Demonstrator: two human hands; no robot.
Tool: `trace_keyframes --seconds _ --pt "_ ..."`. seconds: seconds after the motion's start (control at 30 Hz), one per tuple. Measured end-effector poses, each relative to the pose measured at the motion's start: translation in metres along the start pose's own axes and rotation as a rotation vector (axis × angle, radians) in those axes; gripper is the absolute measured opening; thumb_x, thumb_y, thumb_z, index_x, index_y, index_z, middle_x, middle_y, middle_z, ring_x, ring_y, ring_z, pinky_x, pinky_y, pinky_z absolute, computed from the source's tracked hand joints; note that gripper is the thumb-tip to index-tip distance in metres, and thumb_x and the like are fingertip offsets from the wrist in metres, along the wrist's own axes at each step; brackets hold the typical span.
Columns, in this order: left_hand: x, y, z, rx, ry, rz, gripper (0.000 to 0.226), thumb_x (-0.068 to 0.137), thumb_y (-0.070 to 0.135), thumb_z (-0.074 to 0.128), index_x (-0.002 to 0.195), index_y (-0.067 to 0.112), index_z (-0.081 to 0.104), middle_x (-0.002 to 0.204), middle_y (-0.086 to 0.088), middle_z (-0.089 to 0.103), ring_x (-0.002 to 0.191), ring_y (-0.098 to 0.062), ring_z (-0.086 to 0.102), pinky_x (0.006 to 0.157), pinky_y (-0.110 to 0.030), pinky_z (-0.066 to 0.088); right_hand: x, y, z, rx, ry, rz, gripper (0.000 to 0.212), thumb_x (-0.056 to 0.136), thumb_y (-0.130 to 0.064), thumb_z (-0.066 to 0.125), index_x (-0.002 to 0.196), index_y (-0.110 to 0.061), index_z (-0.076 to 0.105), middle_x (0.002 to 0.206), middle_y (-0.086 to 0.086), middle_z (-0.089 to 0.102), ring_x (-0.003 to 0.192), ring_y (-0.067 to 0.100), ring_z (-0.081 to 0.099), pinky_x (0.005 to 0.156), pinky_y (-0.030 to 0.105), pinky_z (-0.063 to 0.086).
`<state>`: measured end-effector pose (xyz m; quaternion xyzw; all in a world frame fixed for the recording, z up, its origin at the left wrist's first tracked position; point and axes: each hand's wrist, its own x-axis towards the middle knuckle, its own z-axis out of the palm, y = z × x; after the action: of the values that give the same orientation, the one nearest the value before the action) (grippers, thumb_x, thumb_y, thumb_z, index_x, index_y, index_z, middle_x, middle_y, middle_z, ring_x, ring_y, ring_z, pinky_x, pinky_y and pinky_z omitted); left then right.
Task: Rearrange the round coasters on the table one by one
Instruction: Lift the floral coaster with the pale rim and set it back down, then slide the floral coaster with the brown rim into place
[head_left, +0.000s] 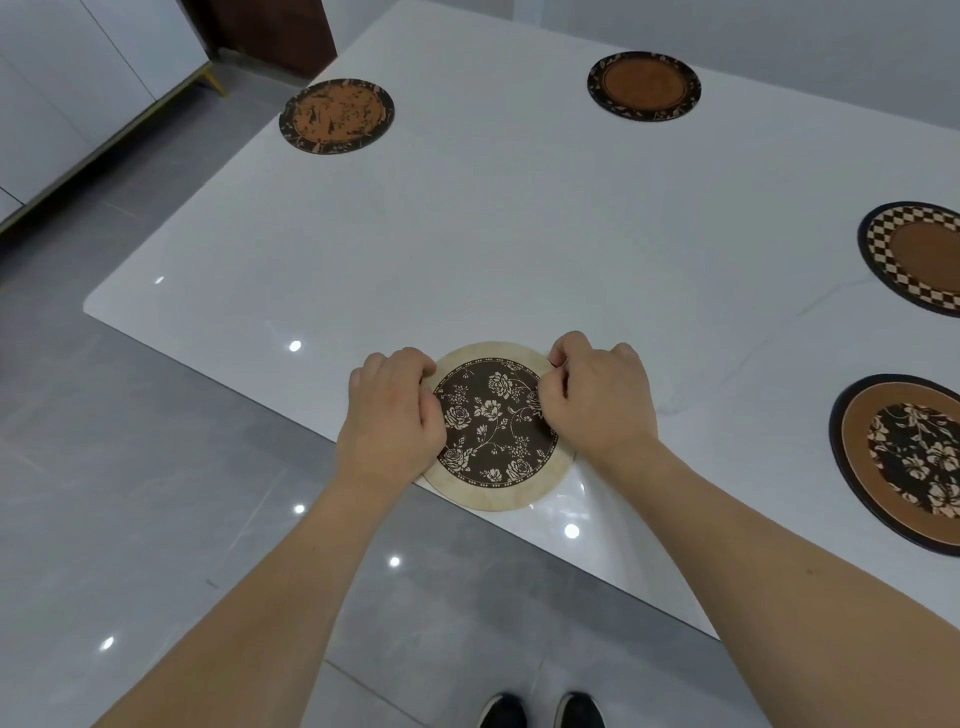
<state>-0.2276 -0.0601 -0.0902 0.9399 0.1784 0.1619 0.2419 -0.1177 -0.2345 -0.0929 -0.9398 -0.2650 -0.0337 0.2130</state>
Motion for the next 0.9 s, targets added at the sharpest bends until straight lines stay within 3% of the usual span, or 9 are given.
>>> trace_keyframes --seconds 0.13,0.23,0.4,0.53,0.67,0.83,0.9 --pt "0.001 -0.004 0.003 0.012 -0.006 0.019 0.021 0.081 0.006 0.042 0.095 0.006 0.058 0.084 -0.005 0.059 0.08 -0.027 0.046 0.081 -0.041 0.04 0.001 0.001 0.004 -0.031 -0.006 -0.007 0.02 0.077 -0.025 0.033 0.083 -0.013 0.049 0.047 0.001 0.051 0.045 0.025 0.04 0.07 0.035 0.03" --pt "0.0 -0.003 0.002 0.161 -0.05 0.094 0.028 0.078 0.009 0.038 0.098 0.006 0.058 0.095 -0.009 0.058 0.083 -0.031 0.046 0.078 -0.045 0.04 0.001 -0.001 0.002 -0.064 -0.043 -0.008 0.018 0.08 -0.025 0.035 0.085 -0.013 0.047 0.049 0.0 0.05 0.047 0.025 0.041 0.071 0.037 0.032" --pt "0.002 0.017 -0.01 0.393 -0.017 0.111 0.04 0.066 0.008 0.042 0.101 0.009 0.061 0.107 -0.012 0.056 0.09 -0.034 0.049 0.079 -0.042 0.031 -0.012 0.008 -0.025 -0.057 -0.058 -0.016 0.025 0.085 -0.021 0.041 0.103 -0.01 0.054 0.065 0.001 0.049 0.063 0.027 0.043 0.07 0.039 0.032" --pt "0.013 0.082 0.006 0.324 0.022 0.072 0.038 0.068 -0.003 0.054 0.104 0.005 0.062 0.109 -0.016 0.056 0.092 -0.036 0.05 0.078 -0.043 0.033 -0.028 0.072 -0.073 -0.07 0.049 0.106 0.026 0.089 -0.017 0.043 0.109 -0.008 0.058 0.094 0.008 0.061 0.081 0.029 0.053 0.075 0.039 0.039" --pt "0.007 0.184 0.061 0.186 -0.062 0.121 0.03 0.085 0.01 0.05 0.114 0.009 0.058 0.115 -0.01 0.053 0.097 -0.032 0.048 0.082 -0.04 0.036 -0.044 0.155 -0.131 -0.201 0.103 0.181 0.024 0.088 -0.014 0.048 0.106 -0.004 0.06 0.099 0.015 0.06 0.085 0.034 0.053 0.074 0.043 0.041" --pt "-0.016 0.306 0.15 0.017 -0.253 -0.05 0.035 0.093 0.032 0.043 0.122 0.015 0.054 0.12 -0.005 0.051 0.106 -0.026 0.045 0.088 -0.038 0.036 -0.08 0.263 -0.177 -0.433 -0.074 0.254 0.032 0.092 -0.034 0.042 0.109 -0.012 0.057 0.1 0.01 0.059 0.086 0.029 0.051 0.073 0.04 0.039" --pt "-0.03 0.332 0.172 0.035 -0.193 -0.106 0.032 0.091 0.037 0.046 0.116 0.019 0.056 0.111 -0.003 0.055 0.099 -0.026 0.049 0.084 -0.04 0.038 -0.098 0.296 -0.179 -0.428 -0.088 0.235 0.036 0.093 -0.041 0.037 0.11 -0.014 0.054 0.098 0.008 0.055 0.084 0.028 0.048 0.072 0.039 0.038"
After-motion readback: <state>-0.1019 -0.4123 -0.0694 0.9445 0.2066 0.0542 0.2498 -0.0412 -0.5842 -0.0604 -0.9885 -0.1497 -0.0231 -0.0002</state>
